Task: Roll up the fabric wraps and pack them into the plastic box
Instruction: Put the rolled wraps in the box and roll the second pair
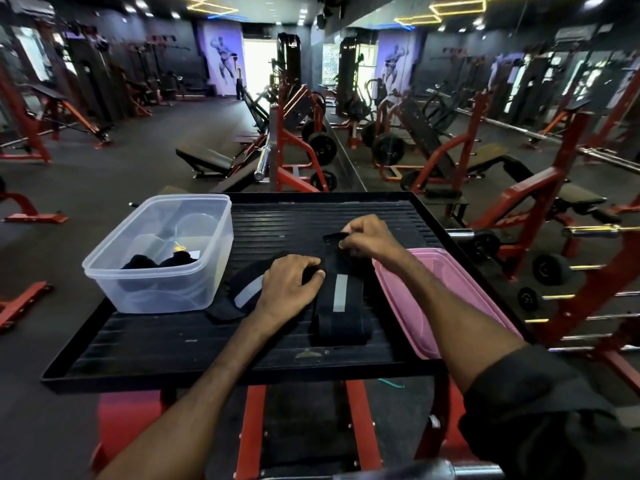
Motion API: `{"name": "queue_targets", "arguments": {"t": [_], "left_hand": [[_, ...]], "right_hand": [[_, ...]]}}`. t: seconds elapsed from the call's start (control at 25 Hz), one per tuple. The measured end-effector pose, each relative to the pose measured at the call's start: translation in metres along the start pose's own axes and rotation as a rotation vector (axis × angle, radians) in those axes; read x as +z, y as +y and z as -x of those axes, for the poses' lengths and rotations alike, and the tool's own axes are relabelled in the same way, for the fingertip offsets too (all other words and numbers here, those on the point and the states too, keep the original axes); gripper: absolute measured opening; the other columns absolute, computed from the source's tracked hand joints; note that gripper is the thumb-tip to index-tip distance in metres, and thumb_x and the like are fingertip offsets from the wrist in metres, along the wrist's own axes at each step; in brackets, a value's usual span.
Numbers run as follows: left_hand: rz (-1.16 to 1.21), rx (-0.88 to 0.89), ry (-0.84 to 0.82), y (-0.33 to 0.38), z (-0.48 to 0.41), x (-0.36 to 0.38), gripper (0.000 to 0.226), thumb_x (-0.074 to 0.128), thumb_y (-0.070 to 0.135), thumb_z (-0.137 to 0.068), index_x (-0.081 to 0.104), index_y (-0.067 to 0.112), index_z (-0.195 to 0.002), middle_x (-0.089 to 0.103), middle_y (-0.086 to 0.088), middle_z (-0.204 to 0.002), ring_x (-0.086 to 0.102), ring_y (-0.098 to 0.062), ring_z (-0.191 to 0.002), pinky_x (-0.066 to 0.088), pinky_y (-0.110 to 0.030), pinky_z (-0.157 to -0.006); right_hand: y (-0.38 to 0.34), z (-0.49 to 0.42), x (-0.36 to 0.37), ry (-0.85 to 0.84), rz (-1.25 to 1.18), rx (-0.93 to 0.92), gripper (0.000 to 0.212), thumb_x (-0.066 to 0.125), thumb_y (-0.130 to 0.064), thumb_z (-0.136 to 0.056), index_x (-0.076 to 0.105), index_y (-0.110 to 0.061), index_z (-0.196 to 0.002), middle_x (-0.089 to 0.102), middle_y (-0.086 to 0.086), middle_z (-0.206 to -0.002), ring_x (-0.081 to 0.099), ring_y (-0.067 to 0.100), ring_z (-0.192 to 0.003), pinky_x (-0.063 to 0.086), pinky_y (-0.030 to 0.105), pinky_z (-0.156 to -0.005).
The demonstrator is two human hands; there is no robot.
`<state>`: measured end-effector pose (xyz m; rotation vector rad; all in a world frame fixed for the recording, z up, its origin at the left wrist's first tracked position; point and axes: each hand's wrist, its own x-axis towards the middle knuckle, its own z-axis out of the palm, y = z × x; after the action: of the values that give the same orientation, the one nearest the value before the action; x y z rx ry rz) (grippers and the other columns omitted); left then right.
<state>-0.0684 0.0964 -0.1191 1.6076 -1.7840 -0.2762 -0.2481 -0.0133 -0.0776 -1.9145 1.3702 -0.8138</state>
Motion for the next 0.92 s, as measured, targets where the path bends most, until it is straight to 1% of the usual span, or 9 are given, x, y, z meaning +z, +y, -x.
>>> {"name": "queue_targets", "arguments": {"t": [0.12, 0.2, 0.32, 0.48, 0.64, 0.72, 0.8, 0.88, 0.92], "left_hand": [[-0.259, -0.089, -0.125, 0.009, -0.011, 0.004, 0.048, 0.052, 0.062, -0.091, 0.066, 0.033, -0.126, 0.062, 0.008, -0.134, 0.047, -0.019, -0.136, 0.024, -0.055, -0.116], [-0.307, -0.128, -0.156, 0.013, -0.016, 0.009, 0.054, 0.047, 0.070, -0.089, 0.065, 0.034, -0.126, 0.058, 0.008, -0.136, 0.041, -0.020, -0.139, 0.009, -0.064, -0.117], [-0.295, -0.112, -0.091, 0.020, -0.013, 0.013, 0.054, 0.049, 0.072, -0.087, 0.067, 0.034, -0.120, 0.060, 0.011, -0.131, 0.041, -0.017, -0.138, 0.004, -0.067, -0.117], [-0.257, -0.100, -0.034, 0.033, 0.000, 0.017, 0.046, 0.056, 0.066, -0.087, 0.069, 0.034, -0.117, 0.062, 0.014, -0.127, 0.042, -0.014, -0.137, 0.001, -0.064, -0.118], [0.062, -0.241, -0.060, 0.048, -0.003, 0.019, 0.030, 0.063, 0.063, -0.085, 0.069, 0.037, -0.099, 0.066, 0.018, -0.116, 0.053, -0.007, -0.121, 0.012, -0.051, -0.117], [0.193, -0.177, -0.065, 0.048, -0.003, 0.021, 0.022, 0.070, 0.057, -0.083, 0.067, 0.036, -0.089, 0.065, 0.019, -0.106, 0.056, -0.003, -0.109, 0.028, -0.044, -0.113], [0.476, -0.071, -0.043, 0.048, 0.001, 0.022, 0.014, 0.080, 0.036, -0.083, 0.069, 0.027, -0.085, 0.068, 0.016, -0.094, 0.063, 0.000, -0.094, 0.045, -0.031, -0.097], [0.813, -0.063, 0.009, 0.045, 0.005, 0.016, 0.012, 0.082, 0.015, -0.082, 0.070, 0.020, -0.083, 0.068, 0.010, -0.083, 0.063, -0.002, -0.077, 0.050, -0.020, -0.078], [0.961, -0.104, 0.032, 0.043, 0.004, 0.010, 0.013, 0.082, 0.013, -0.082, 0.070, 0.019, -0.084, 0.066, 0.006, -0.080, 0.060, -0.005, -0.074, 0.049, -0.019, -0.072]], "right_hand": [[-0.013, 0.008, -0.026, 0.035, -0.218, -0.112, 0.010, 0.077, -0.003, -0.070, 0.075, -0.013, -0.069, 0.066, -0.004, -0.059, 0.057, 0.006, -0.055, 0.044, 0.023, -0.056], [-0.020, 0.013, -0.037, 0.057, -0.281, -0.135, 0.015, 0.075, 0.004, -0.072, 0.073, -0.010, -0.070, 0.066, -0.007, -0.058, 0.055, 0.002, -0.052, 0.042, 0.019, -0.053], [-0.018, 0.020, -0.045, 0.132, -0.334, -0.148, 0.018, 0.073, 0.009, -0.073, 0.072, -0.008, -0.069, 0.067, -0.009, -0.056, 0.057, -0.001, -0.050, 0.042, 0.016, -0.051], [-0.006, 0.024, -0.045, 0.264, -0.314, -0.164, 0.004, 0.077, -0.005, -0.067, 0.075, -0.008, -0.068, 0.073, 0.009, -0.069, 0.062, 0.015, -0.064, 0.046, 0.029, -0.062], [-0.007, 0.030, -0.039, 0.339, -0.284, -0.147, 0.005, 0.079, -0.003, -0.072, 0.076, 0.000, -0.075, 0.074, 0.015, -0.074, 0.062, 0.011, -0.062, 0.045, 0.020, -0.053], [-0.005, 0.030, -0.038, 0.353, -0.270, -0.136, 0.004, 0.079, -0.004, -0.073, 0.076, -0.002, -0.075, 0.074, 0.016, -0.073, 0.061, 0.010, -0.060, 0.045, 0.019, -0.052], [0.000, 0.027, -0.041, 0.375, -0.275, -0.123, 0.004, 0.078, -0.006, -0.073, 0.077, -0.009, -0.073, 0.073, 0.006, -0.070, 0.063, 0.009, -0.061, 0.048, 0.023, -0.055], [0.012, 0.020, -0.048, 0.450, -0.309, -0.054, 0.010, 0.078, -0.011, -0.071, 0.076, -0.020, -0.070, 0.073, 0.000, -0.069, 0.065, 0.012, -0.062, 0.052, 0.030, -0.059], [0.021, 0.017, -0.052, 0.495, -0.322, -0.003, 0.010, 0.077, -0.014, -0.069, 0.075, -0.024, -0.067, 0.071, -0.002, -0.067, 0.063, 0.012, -0.061, 0.052, 0.032, -0.060]]}}
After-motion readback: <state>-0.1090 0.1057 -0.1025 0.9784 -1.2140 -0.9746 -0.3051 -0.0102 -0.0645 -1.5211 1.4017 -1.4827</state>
